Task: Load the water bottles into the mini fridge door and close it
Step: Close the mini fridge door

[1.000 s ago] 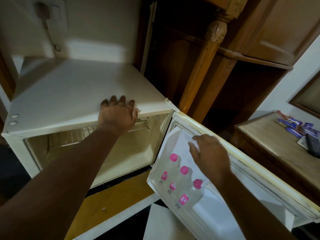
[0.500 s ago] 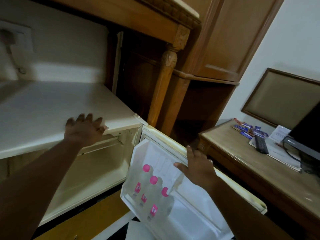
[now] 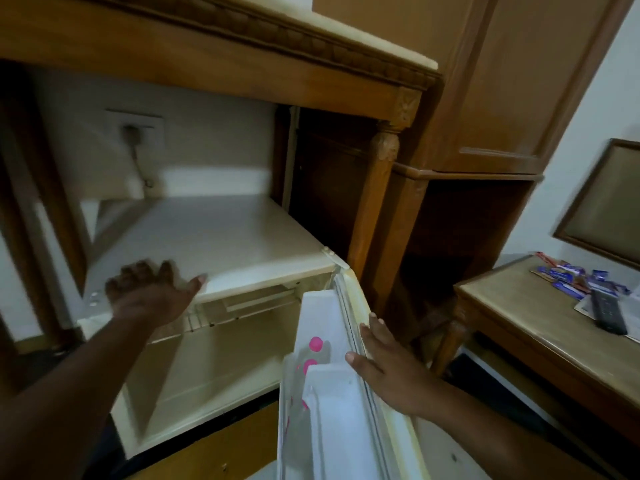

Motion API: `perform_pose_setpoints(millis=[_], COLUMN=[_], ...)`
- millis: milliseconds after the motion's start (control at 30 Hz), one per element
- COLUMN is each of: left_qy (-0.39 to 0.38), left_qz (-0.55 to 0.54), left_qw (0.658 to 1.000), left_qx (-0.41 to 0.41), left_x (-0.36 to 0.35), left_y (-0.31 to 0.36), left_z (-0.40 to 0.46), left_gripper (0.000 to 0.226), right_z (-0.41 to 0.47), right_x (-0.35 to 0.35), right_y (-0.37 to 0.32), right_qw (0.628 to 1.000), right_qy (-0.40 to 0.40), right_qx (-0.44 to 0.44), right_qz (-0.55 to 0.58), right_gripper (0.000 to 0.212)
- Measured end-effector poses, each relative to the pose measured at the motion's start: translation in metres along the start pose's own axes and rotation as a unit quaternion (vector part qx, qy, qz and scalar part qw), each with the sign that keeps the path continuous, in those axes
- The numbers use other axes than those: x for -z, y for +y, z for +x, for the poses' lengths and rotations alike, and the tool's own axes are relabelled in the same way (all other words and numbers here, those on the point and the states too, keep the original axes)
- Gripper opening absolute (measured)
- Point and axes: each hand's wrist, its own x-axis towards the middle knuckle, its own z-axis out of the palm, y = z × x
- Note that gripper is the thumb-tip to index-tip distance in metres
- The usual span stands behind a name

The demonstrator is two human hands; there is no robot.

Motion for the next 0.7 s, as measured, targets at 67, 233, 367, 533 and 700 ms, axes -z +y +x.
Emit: perform_pose_setpoints(millis=[67,233,367,533,700], left_qy=[-0.003,-0.020,-0.010,-0.074,-0.085], left_qz=[0.005,-0.025,-0.059,-0.078,-0.057], left_qw=[1.000,0.999,0.998,0.994,0.994], left_qx=[-0.003,0.011,0.005,-0.017,-0.035], left_x=[-0.002,-0.001,-0.001,0.005,0.003], left_y=[0.002,0.000,-0.003,-0.020,-0.022], left_z=[-0.001,0.000,-0.015,-0.022,-0.032], left_gripper=[0.090,0.091,0.094,0.090,0.092], right_z=[0.013,0.049,0.076,0.105,0.129], right_x=[-0.012,-0.030,-0.037,-0.048,-0.056], right_y=[-0.009,-0.028,-0.056,-0.093,-0.120], right_qw=[0.999,0.989,0.974,0.974,0.976], right_qy=[-0.010,0.001,0.021,0.052,0.079], right_qx=[0.027,0.126,0.189,0.187,0.175], right_qz=[0.016,-0.079,-0.121,-0.116,-0.102], right_gripper=[0.073,0.077,0.074,0.068,0.066])
